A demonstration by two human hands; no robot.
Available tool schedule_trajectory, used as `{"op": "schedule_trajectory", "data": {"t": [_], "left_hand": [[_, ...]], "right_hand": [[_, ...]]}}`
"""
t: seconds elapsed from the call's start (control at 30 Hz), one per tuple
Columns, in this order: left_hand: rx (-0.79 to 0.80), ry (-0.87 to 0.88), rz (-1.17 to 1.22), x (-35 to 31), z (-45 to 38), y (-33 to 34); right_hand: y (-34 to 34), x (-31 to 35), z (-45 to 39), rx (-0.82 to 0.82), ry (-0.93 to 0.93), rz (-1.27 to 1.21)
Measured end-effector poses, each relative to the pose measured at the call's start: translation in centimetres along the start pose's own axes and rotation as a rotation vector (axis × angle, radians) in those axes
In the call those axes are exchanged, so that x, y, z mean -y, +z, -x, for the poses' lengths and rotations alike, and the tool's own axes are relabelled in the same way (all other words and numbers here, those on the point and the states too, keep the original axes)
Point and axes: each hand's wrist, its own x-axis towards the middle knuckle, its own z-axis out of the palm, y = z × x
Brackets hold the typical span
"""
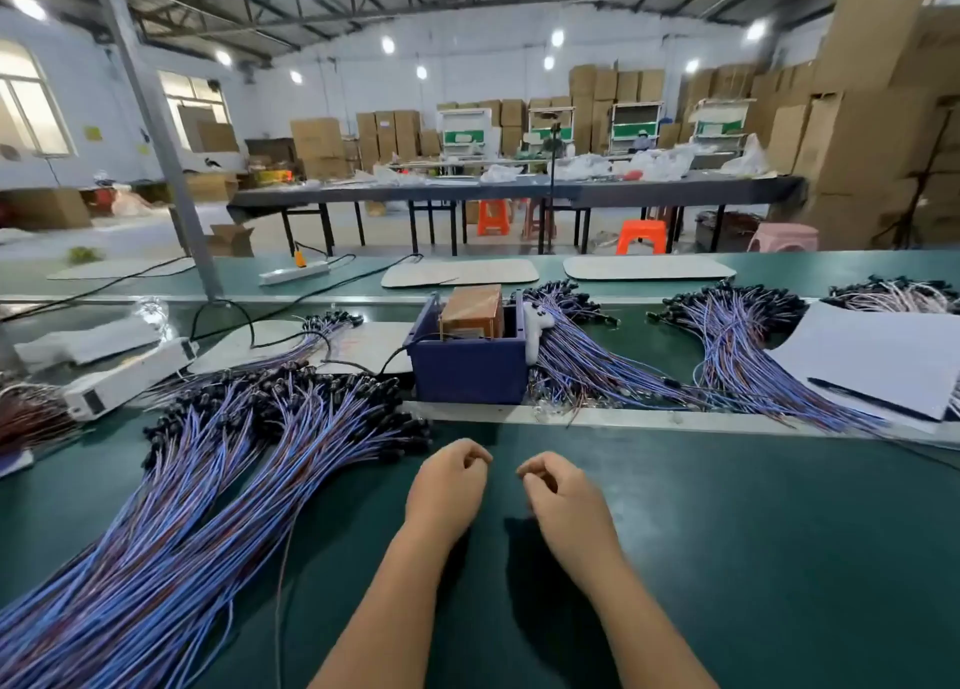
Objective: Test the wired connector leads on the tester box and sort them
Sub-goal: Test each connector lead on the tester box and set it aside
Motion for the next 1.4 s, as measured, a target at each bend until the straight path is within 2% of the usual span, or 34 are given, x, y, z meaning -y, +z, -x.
{"op": "schedule_trajectory", "data": {"t": [0.1,0.2,0.27,0.37,0.47,0.53,0.63,0.9,1.0,1.17,1.23,1.33,1.4], "left_hand": [[-0.053,0.029,-0.246,0.6,-0.9,0.6],[-0.081,0.119,-0.287,1.4,-0.8,1.4],[-0.145,0.15,-0.351,1.4,-0.5,1.3],[-0.291,0.048,-0.408,1.7,-0.7,0.0],[-0.249,-0.124,-0.448,3.1,-0.9,-1.3],[-0.191,-0.176,-0.493,3.5,-1.1,-1.5],[-0.207,-0.121,-0.542,3.2,-1.4,-0.9],[-0.283,-0.098,-0.504,2.8,-1.7,-0.8],[-0.364,-0.072,-0.352,2.9,-1.4,-1.2],[-0.576,0.152,-0.023,2.5,-0.6,-1.4],[-0.544,0.13,0.037,2.5,-0.8,-1.2],[-0.404,0.048,0.0,2.9,-1.5,-1.0],[-0.408,0.004,0.057,2.8,-1.5,-1.1]], "right_hand": [[-0.1,-1.8,-1.3,-0.092,-0.012,0.074],[0.1,-2.8,-1.5,-0.055,-0.075,0.104],[0.2,-2.8,-1.7,-0.068,-0.046,0.112],[0.9,-2.2,-2.6,-0.156,0.06,0.291],[2.0,-1.7,-2.3,-0.151,-0.007,0.592],[2.1,-1.8,-2.2,-0.144,-0.038,0.614],[1.9,-2.0,-2.3,-0.153,-0.044,0.596],[2.1,-2.1,-2.5,-0.152,-0.069,0.657],[2.1,-2.2,-2.4,-0.15,-0.088,0.648],[2.0,-2.0,-2.4,-0.16,-0.047,0.618],[2.0,-1.9,-2.4,-0.171,-0.02,0.604],[2.0,-1.7,-2.3,-0.177,-0.004,0.599],[2.0,-1.8,-2.2,-0.175,-0.002,0.592]]}}
